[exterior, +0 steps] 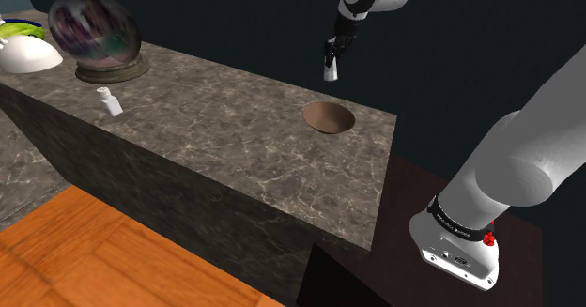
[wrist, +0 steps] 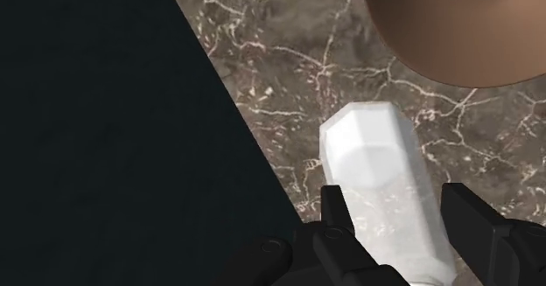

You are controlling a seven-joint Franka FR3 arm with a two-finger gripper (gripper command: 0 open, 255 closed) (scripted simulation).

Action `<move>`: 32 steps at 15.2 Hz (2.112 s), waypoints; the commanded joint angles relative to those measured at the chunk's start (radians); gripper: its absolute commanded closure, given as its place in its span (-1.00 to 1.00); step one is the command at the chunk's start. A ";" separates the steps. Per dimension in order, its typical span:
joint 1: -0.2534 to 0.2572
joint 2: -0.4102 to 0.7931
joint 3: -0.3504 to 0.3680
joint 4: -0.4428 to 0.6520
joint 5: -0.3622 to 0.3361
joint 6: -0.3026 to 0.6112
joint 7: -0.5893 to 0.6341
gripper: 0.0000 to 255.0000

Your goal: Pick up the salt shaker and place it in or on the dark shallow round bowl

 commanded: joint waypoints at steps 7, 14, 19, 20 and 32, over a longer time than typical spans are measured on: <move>0.020 -0.279 0.100 -0.256 -0.086 -0.023 0.178 1.00; 0.027 -0.358 0.145 -0.373 -0.096 0.012 0.240 1.00; 0.026 -0.322 0.140 -0.415 -0.099 0.091 0.242 1.00; 0.026 -0.314 0.139 -0.423 -0.100 0.107 0.242 1.00; 0.025 -0.259 0.134 -0.465 -0.103 0.204 0.245 1.00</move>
